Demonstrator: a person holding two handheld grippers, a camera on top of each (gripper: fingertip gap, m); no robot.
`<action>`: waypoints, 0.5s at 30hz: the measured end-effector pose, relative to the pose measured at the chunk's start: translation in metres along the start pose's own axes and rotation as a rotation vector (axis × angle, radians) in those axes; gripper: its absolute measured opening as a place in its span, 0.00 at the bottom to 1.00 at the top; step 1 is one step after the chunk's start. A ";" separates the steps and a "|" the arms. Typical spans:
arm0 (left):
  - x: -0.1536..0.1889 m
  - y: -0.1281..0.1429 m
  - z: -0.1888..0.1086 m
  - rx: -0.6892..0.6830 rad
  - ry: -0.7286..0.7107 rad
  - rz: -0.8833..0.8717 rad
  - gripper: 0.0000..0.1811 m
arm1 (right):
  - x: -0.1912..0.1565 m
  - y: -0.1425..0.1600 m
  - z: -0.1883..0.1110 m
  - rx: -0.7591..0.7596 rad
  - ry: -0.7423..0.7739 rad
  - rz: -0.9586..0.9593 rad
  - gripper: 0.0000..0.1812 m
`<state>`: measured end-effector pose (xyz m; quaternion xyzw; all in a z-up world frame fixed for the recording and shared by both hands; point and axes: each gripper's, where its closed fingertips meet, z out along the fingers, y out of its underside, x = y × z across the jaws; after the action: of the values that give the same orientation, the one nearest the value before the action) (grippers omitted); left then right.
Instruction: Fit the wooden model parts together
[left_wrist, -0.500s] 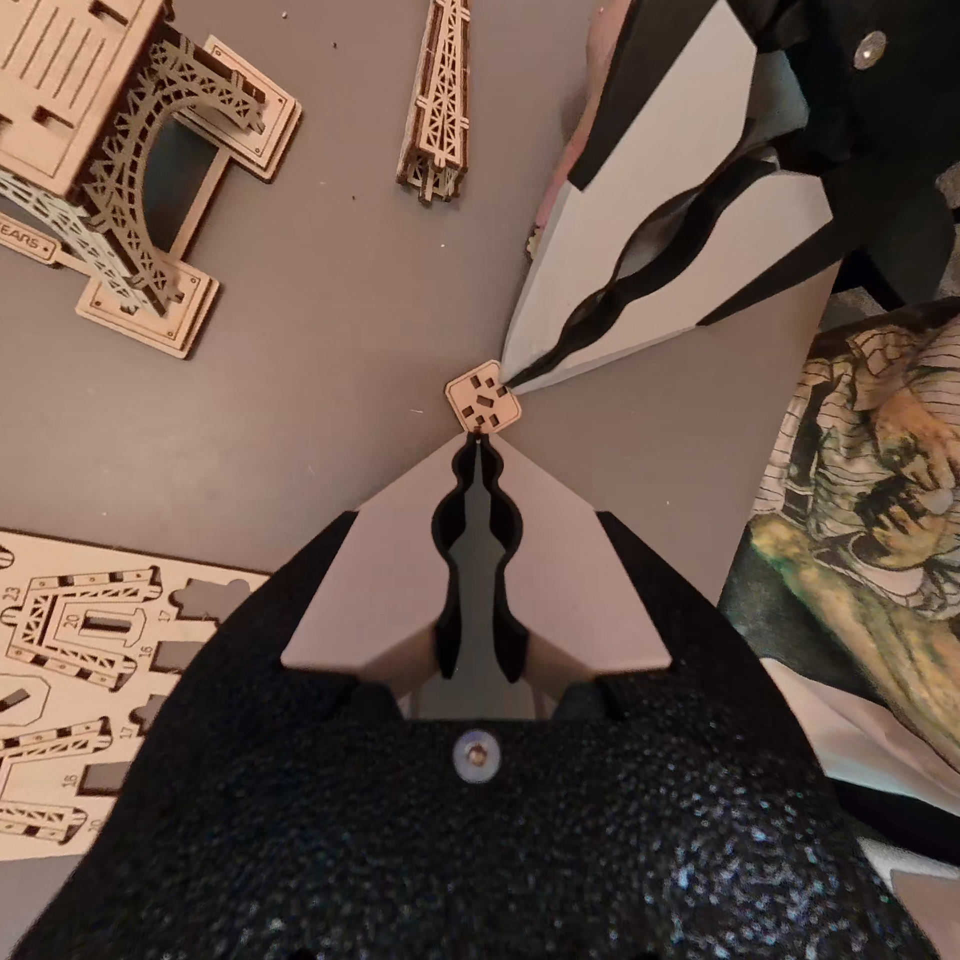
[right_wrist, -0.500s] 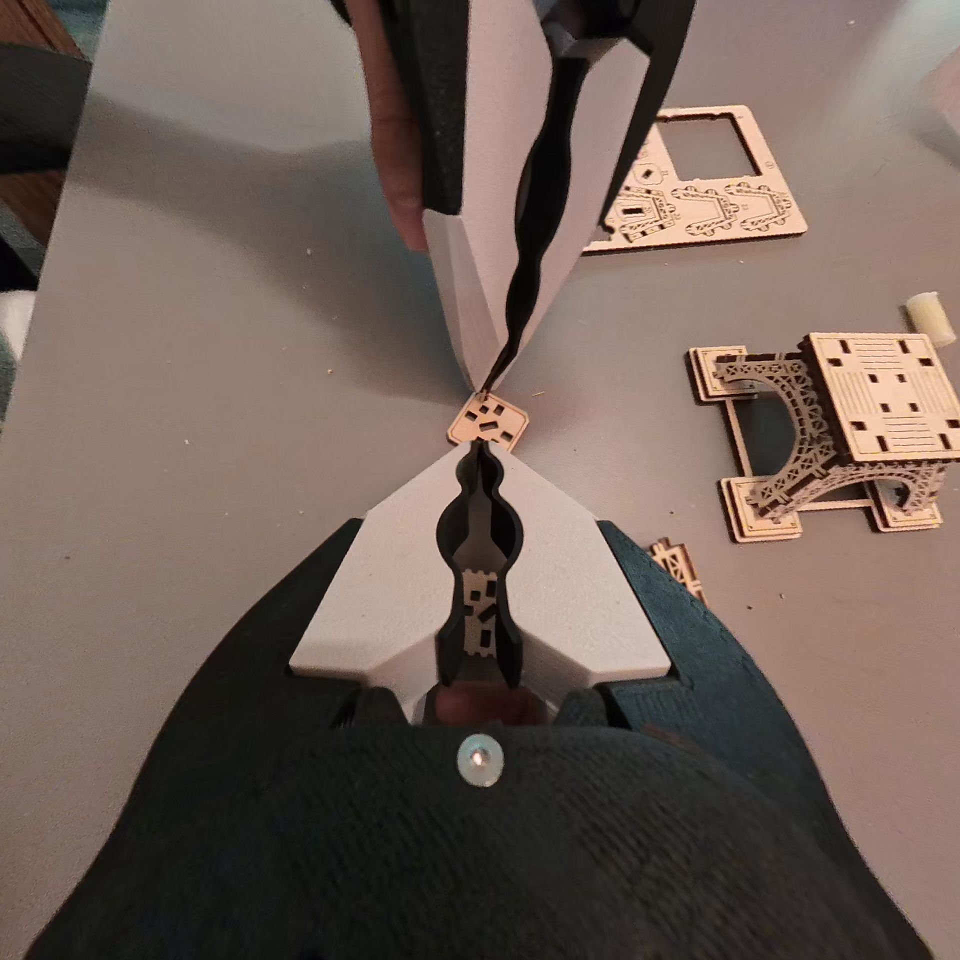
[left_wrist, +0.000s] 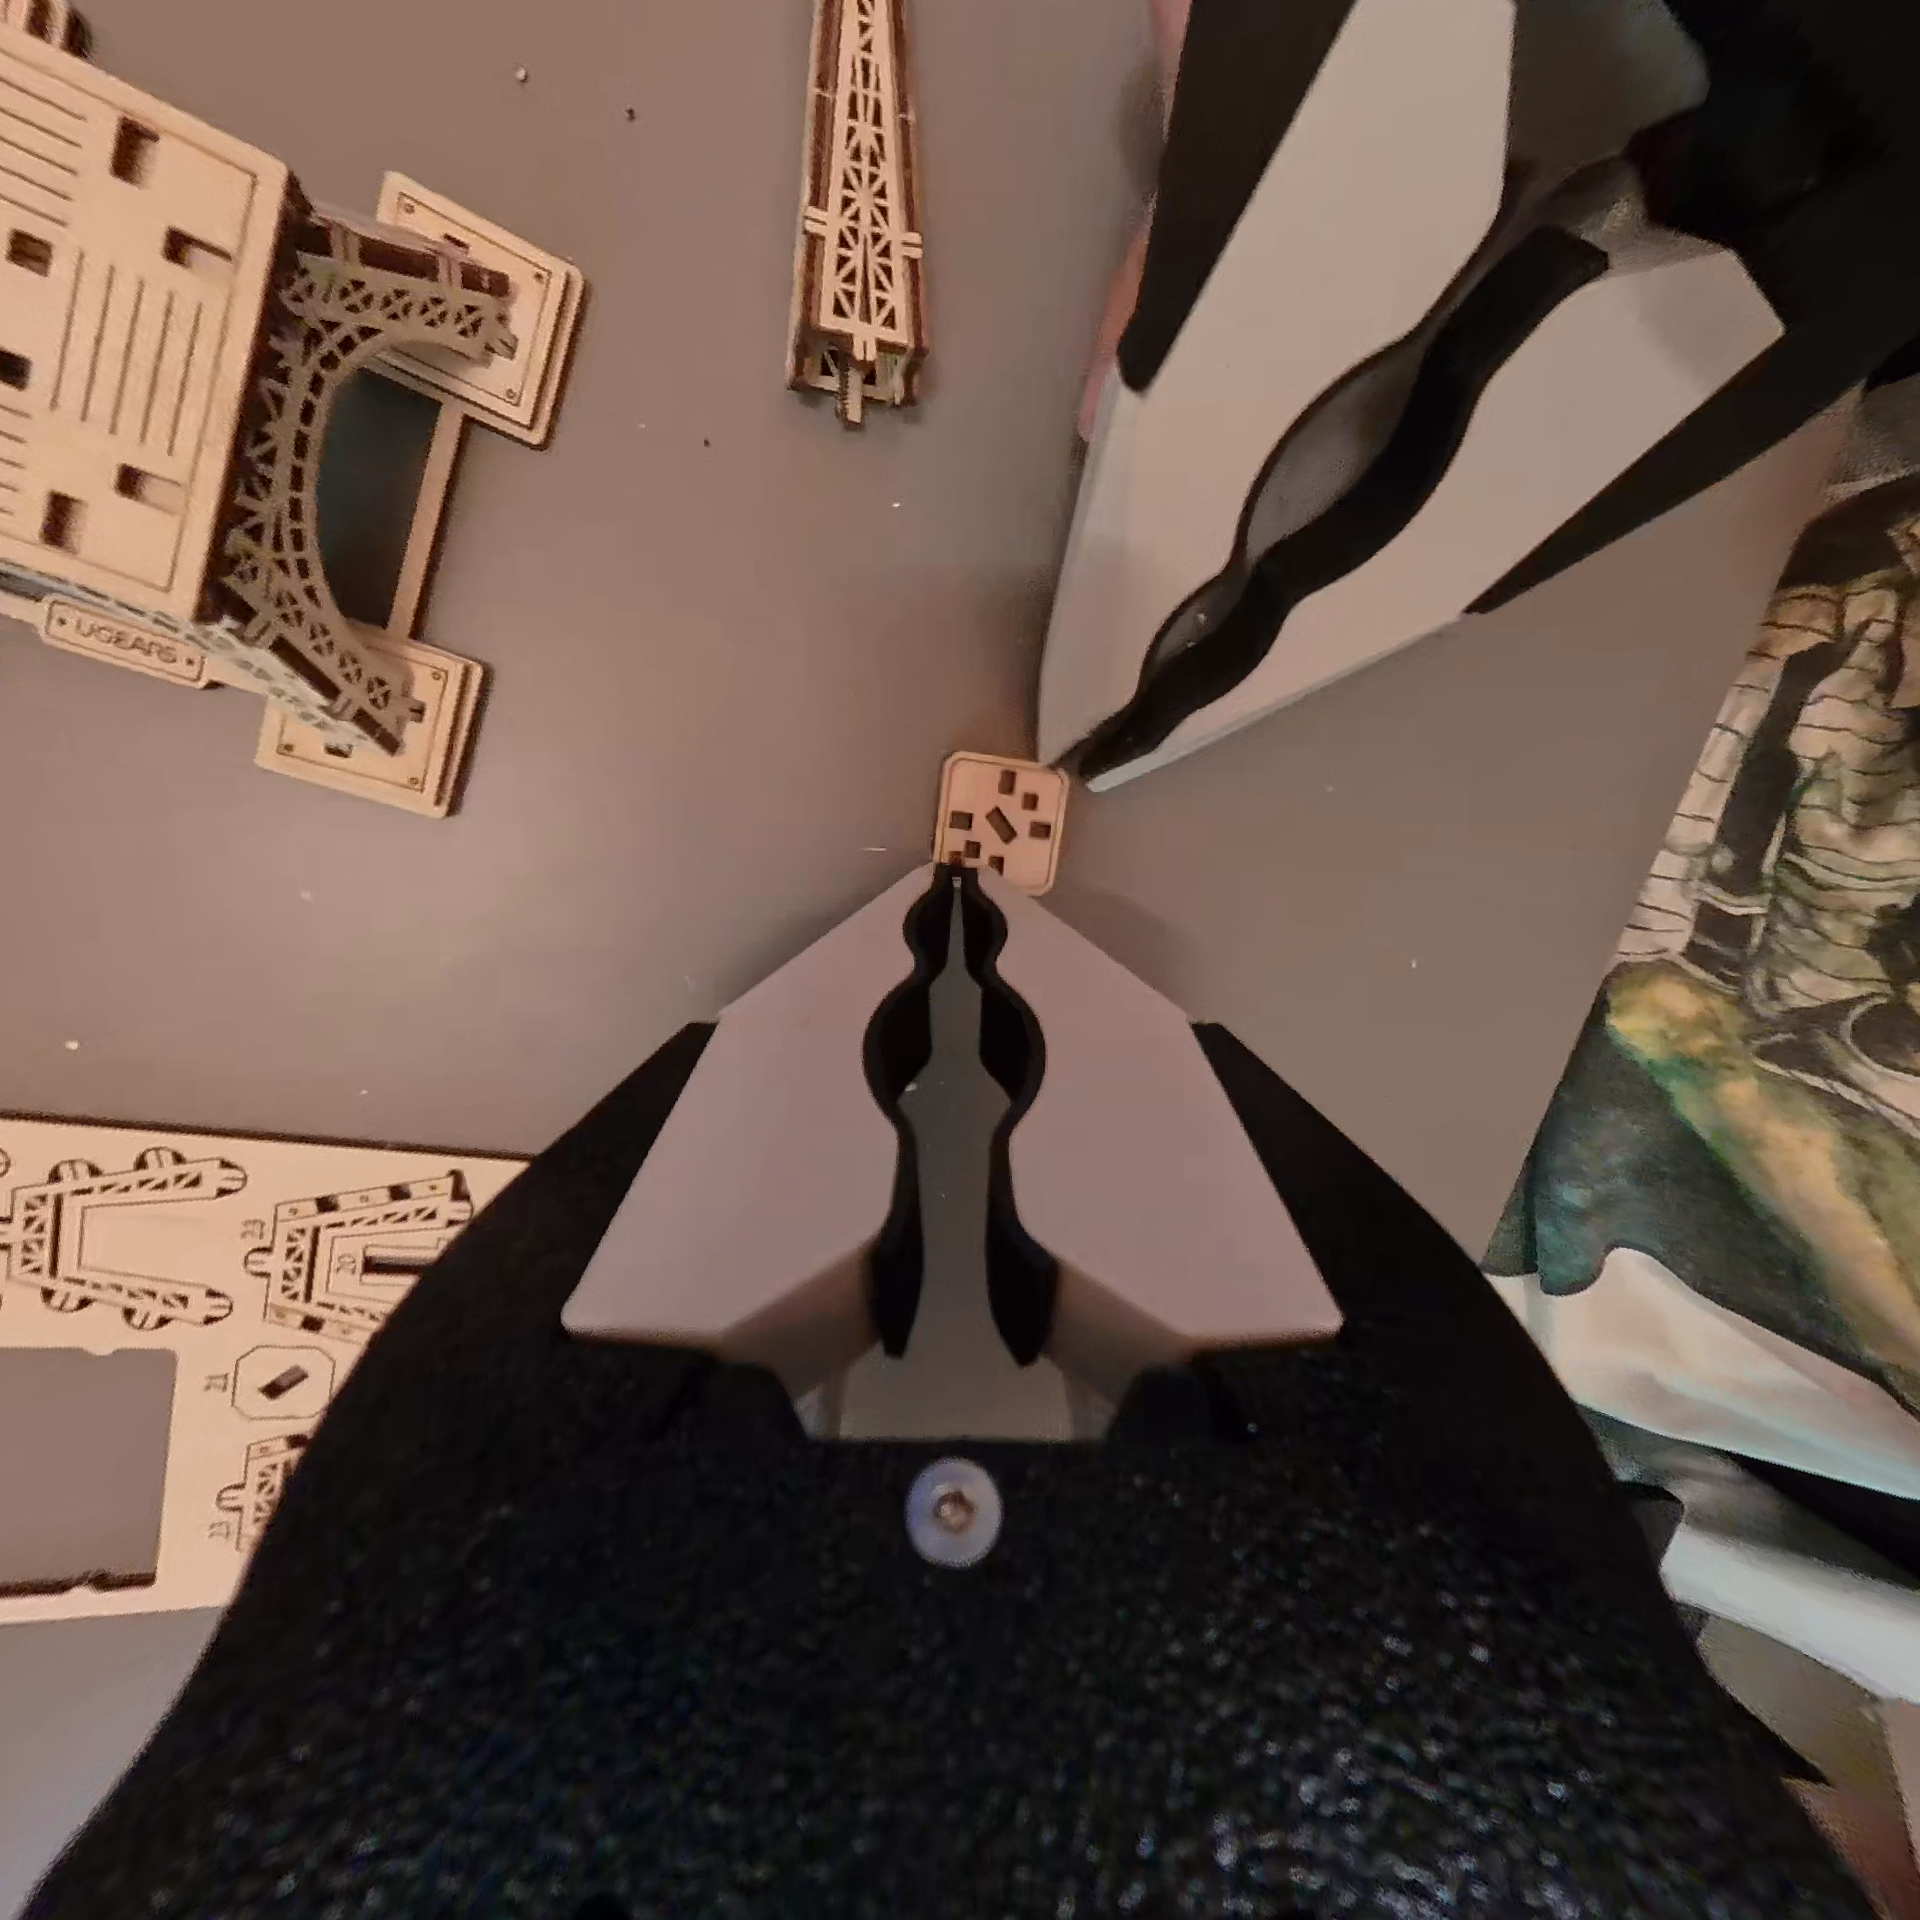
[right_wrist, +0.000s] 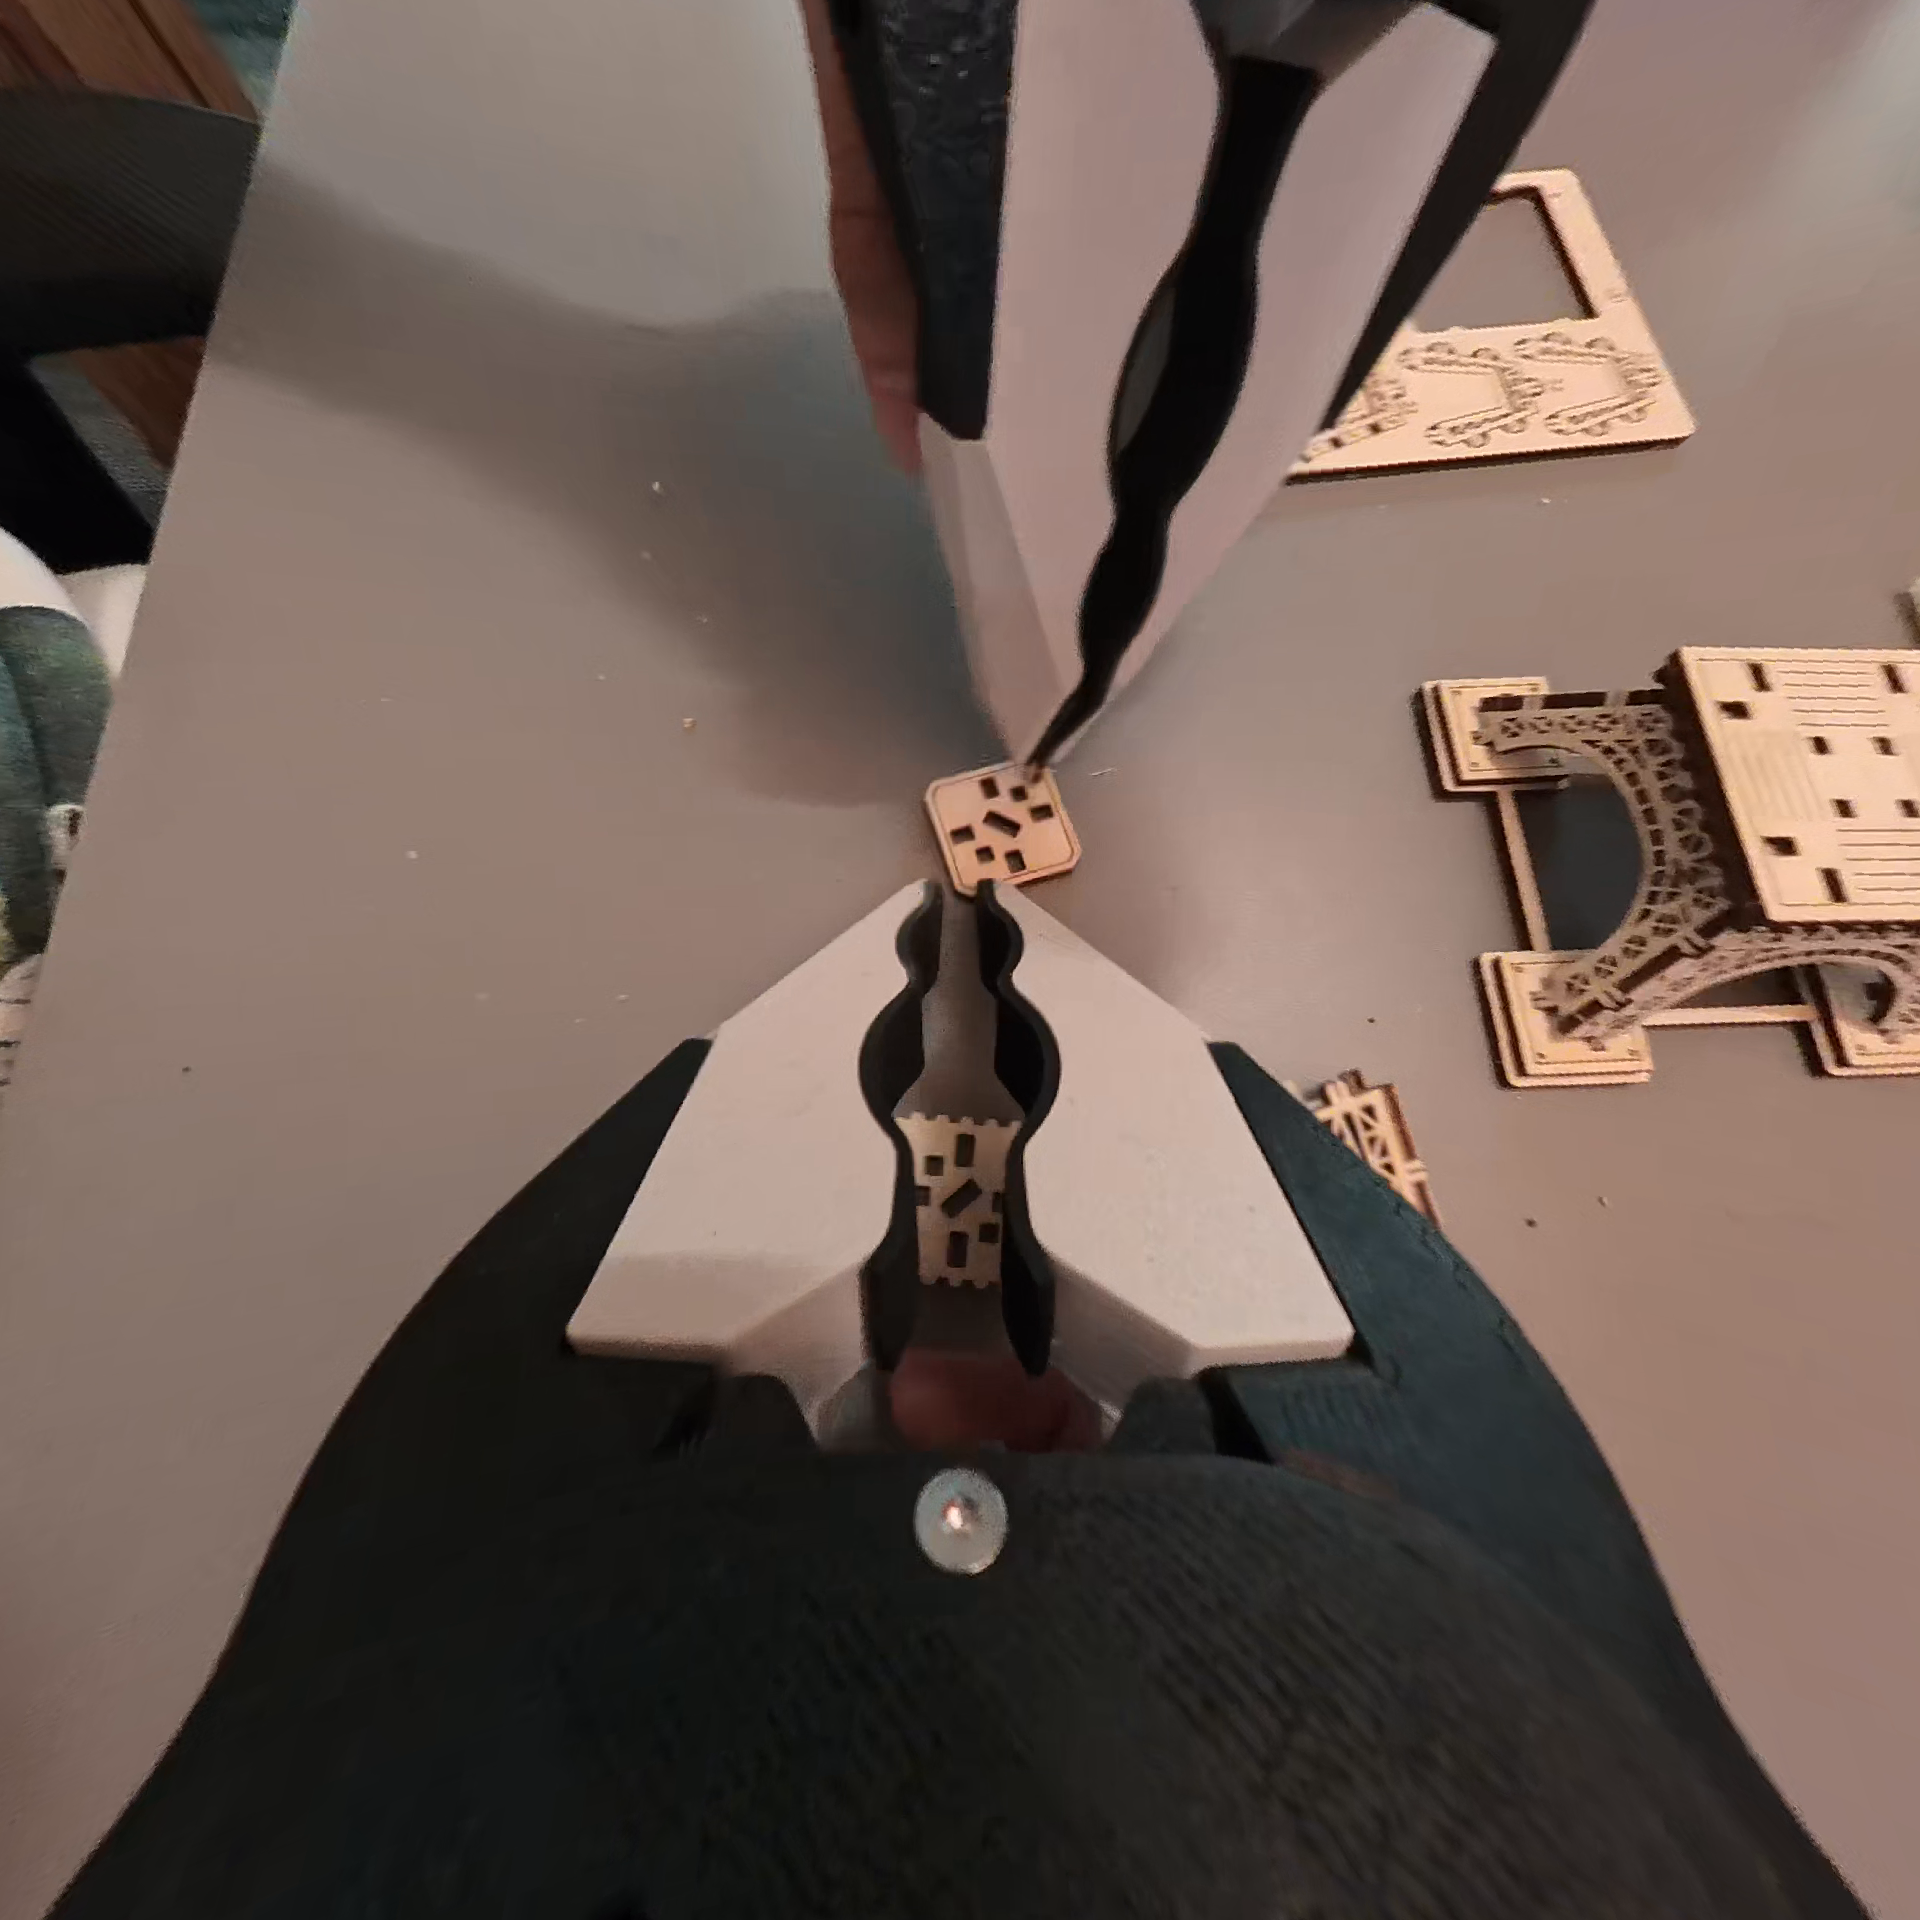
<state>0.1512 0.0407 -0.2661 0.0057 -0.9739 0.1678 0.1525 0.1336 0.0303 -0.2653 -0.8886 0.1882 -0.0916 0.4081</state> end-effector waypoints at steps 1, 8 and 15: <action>0.001 0.000 0.000 -0.007 0.007 0.008 0.00 | -0.002 0.000 0.001 -0.005 -0.008 -0.002 0.02; 0.002 0.000 0.000 -0.034 -0.015 0.057 0.00 | -0.003 0.000 0.001 -0.006 -0.011 0.004 0.01; 0.006 -0.001 0.002 -0.056 -0.035 0.088 0.00 | -0.002 0.000 0.002 -0.006 -0.009 0.009 0.02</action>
<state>0.1451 0.0394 -0.2657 -0.0385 -0.9800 0.1470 0.1282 0.1319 0.0323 -0.2664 -0.8894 0.1904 -0.0852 0.4068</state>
